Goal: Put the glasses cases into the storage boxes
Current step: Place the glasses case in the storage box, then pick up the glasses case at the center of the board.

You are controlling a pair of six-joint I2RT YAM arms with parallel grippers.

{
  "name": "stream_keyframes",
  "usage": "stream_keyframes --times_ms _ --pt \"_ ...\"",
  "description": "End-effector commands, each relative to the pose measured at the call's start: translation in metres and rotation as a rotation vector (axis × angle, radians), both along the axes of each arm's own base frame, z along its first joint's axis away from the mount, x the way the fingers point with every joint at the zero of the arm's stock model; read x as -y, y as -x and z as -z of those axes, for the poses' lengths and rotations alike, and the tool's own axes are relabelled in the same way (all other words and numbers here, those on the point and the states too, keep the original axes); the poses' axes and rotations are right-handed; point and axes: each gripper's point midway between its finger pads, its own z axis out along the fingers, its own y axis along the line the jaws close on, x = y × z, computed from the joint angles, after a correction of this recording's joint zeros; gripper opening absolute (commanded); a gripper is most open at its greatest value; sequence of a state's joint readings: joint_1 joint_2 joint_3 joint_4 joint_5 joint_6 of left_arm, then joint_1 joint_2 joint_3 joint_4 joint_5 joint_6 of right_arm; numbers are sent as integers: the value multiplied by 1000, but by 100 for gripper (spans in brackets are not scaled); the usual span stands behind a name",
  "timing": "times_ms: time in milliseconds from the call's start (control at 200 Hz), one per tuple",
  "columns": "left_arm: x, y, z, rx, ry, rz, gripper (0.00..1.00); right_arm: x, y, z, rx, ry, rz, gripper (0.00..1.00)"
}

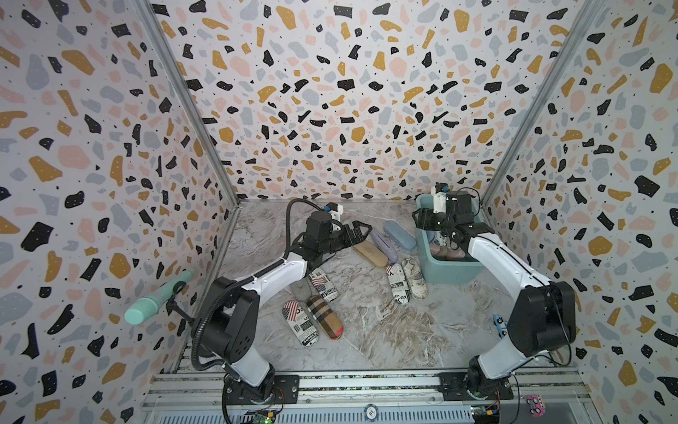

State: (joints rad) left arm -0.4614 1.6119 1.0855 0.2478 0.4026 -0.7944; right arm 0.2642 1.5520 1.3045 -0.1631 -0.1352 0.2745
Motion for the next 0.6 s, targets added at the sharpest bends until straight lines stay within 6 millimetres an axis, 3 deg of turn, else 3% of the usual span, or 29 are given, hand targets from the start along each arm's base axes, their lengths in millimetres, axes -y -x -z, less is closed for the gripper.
stream_keyframes --times_ms 0,170,340,441,596 --pt "-24 -13 -36 97 11 -87 100 -11 24 -33 76 48 -5 69" --pt "-69 -29 -42 84 39 -230 100 -78 81 -10 32 127 -155 69" --pt "-111 -43 -35 51 40 -358 100 -124 133 54 -113 231 -275 66" --pt "-117 -46 -32 42 45 -370 100 -134 151 89 -194 255 -310 61" --pt "-107 -46 -33 24 93 -322 100 -121 161 126 -274 257 -310 55"
